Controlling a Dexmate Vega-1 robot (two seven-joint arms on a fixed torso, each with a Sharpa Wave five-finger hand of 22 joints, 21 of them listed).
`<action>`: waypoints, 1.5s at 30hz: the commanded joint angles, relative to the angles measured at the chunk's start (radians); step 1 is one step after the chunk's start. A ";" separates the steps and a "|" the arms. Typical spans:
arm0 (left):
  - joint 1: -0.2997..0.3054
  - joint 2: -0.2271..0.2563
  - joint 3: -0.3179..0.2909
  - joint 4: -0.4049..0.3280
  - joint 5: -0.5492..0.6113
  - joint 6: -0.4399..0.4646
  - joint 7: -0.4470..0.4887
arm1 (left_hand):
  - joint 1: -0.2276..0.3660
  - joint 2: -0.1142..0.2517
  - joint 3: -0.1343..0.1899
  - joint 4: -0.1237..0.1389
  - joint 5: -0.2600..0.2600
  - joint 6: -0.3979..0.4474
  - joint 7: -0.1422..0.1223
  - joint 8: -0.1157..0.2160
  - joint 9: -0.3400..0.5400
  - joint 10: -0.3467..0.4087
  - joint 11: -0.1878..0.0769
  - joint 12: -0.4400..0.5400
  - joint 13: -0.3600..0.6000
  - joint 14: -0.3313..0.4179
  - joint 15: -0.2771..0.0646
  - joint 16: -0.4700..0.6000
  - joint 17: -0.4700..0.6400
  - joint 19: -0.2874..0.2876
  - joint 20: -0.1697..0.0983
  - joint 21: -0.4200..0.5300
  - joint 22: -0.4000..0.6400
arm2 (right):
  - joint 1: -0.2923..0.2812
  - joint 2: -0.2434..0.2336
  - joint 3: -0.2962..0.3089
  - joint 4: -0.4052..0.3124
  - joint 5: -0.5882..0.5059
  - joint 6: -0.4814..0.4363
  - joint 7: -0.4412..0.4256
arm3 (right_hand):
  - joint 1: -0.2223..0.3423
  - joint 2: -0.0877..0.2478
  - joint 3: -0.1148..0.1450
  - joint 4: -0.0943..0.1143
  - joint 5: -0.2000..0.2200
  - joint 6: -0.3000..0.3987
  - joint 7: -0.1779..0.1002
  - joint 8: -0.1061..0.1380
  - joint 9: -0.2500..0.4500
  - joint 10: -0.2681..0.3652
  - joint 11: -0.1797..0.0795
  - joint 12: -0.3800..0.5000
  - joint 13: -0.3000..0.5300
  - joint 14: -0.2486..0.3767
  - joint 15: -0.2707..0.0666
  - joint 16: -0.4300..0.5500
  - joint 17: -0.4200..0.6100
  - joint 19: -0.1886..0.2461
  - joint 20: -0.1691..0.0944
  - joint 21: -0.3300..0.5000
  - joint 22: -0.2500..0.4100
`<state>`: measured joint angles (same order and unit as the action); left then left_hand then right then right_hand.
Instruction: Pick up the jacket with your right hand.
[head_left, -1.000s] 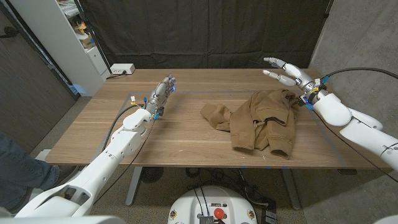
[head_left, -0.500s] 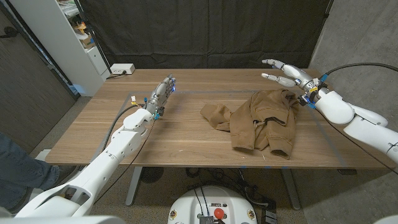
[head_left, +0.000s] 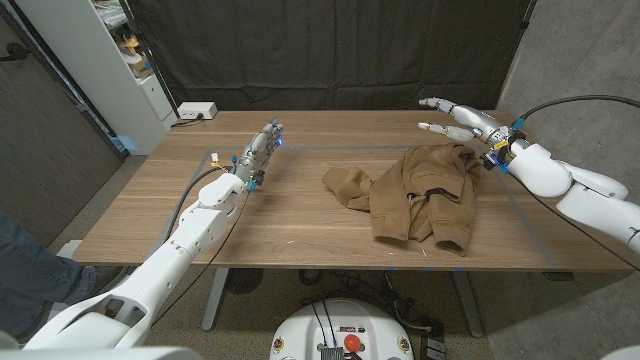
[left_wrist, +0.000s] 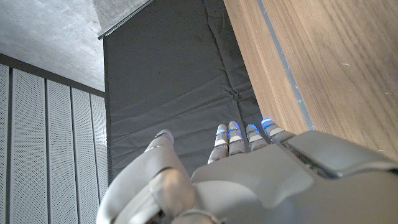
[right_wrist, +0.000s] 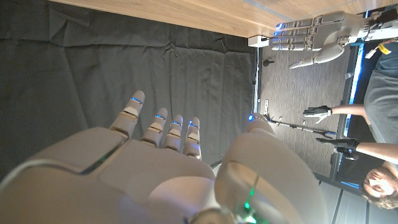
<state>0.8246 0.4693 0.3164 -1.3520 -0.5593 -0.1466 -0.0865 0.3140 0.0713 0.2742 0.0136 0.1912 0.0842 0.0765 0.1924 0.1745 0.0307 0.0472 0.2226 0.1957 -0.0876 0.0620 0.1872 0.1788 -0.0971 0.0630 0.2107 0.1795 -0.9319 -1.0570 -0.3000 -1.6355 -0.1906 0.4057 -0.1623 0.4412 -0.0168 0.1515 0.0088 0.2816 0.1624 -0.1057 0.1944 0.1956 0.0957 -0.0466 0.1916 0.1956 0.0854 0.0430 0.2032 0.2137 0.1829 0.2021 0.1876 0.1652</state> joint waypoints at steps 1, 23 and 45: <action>-0.021 -0.012 0.005 0.033 0.001 -0.014 -0.014 | 0.008 0.006 0.000 -0.005 -0.004 0.008 0.001 -0.001 0.005 0.007 -0.001 0.002 0.002 -0.009 -0.001 -0.001 0.003 -0.002 0.011 -0.002 0.001 | -0.013 -0.035 0.005 -0.029 -0.056 -0.033 -0.019 | 0.000 -0.012 -0.005 -0.004 0.013 0.000 -0.008 -0.001 0.000 -0.016 -0.001 -0.007 0.002 -0.001 0.006 -0.002 0.001 0.002 0.009 0.005 0.006; -0.058 -0.024 0.016 0.077 0.007 -0.021 -0.033 | 0.007 0.009 0.001 -0.009 -0.005 0.009 0.000 -0.002 0.005 0.007 -0.003 0.001 0.002 -0.022 -0.002 -0.004 0.003 -0.005 0.018 -0.005 0.002 | -0.019 -0.092 -0.002 -0.079 -0.173 -0.103 -0.029 | 0.010 -0.025 -0.009 -0.015 0.022 -0.006 -0.018 -0.001 0.000 -0.027 -0.002 -0.005 0.003 -0.010 0.010 -0.003 -0.002 0.002 0.010 0.004 0.006; -0.060 -0.021 0.013 0.083 0.003 -0.022 -0.039 | 0.006 0.010 0.002 -0.012 -0.006 0.013 -0.002 -0.001 0.006 0.009 -0.003 0.000 0.002 -0.020 0.002 -0.002 0.003 -0.004 0.026 -0.005 0.002 | -0.020 -0.134 -0.007 -0.126 -0.165 -0.161 0.064 | 0.030 -0.073 -0.032 -0.039 0.050 -0.088 -0.006 -0.017 0.001 -0.092 0.030 -0.011 0.005 -0.047 0.034 -0.009 -0.005 0.029 0.012 0.009 0.008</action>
<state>0.7669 0.4457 0.3315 -1.2729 -0.5542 -0.1665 -0.1223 0.3179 0.0752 0.2744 0.0052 0.1912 0.0878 0.0729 0.1924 0.1745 0.0350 0.0428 0.2226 0.1958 -0.0980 0.0622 0.1872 0.1788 -0.0988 0.0826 0.2069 0.1792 -0.9547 -1.1751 -0.3028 -1.7375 -0.3520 0.2760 -0.1397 0.4669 -0.0795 0.1197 -0.0233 0.3209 0.0904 -0.1122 0.1809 0.1956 0.0189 -0.0158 0.1817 0.1980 0.0494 0.0713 0.1959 0.2092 0.2030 0.2106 0.1934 0.1700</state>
